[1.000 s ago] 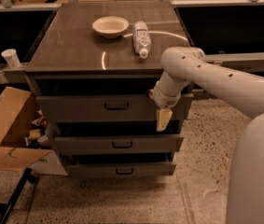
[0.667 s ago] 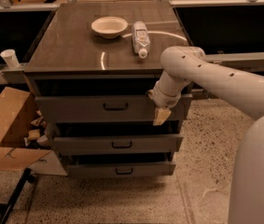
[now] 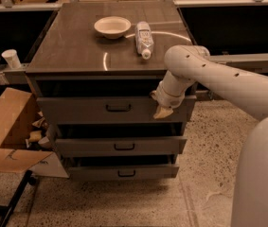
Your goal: Open top drawer
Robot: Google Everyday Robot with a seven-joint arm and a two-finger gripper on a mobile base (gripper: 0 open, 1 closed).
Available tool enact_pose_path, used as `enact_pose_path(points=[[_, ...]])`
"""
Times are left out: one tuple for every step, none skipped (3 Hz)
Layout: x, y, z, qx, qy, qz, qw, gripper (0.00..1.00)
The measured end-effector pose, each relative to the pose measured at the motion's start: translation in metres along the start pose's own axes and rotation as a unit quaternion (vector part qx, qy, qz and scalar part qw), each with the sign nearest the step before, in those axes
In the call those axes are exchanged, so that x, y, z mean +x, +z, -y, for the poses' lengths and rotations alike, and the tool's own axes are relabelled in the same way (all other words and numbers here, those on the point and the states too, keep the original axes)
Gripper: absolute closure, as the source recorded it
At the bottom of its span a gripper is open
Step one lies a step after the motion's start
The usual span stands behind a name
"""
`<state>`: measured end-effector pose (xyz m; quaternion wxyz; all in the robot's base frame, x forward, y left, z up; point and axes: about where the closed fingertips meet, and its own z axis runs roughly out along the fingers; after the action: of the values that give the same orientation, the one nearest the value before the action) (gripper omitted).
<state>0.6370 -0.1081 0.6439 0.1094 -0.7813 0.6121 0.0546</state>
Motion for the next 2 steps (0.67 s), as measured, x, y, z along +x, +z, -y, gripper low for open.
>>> enact_pose_path(points=[[0.0004, -0.0019, 0.0005, 0.000, 0.001, 0.000, 1.0000, 1.00], [0.0002, -0.0040, 0.0024, 0.001, 0.001, 0.000, 1.0000, 1.00]])
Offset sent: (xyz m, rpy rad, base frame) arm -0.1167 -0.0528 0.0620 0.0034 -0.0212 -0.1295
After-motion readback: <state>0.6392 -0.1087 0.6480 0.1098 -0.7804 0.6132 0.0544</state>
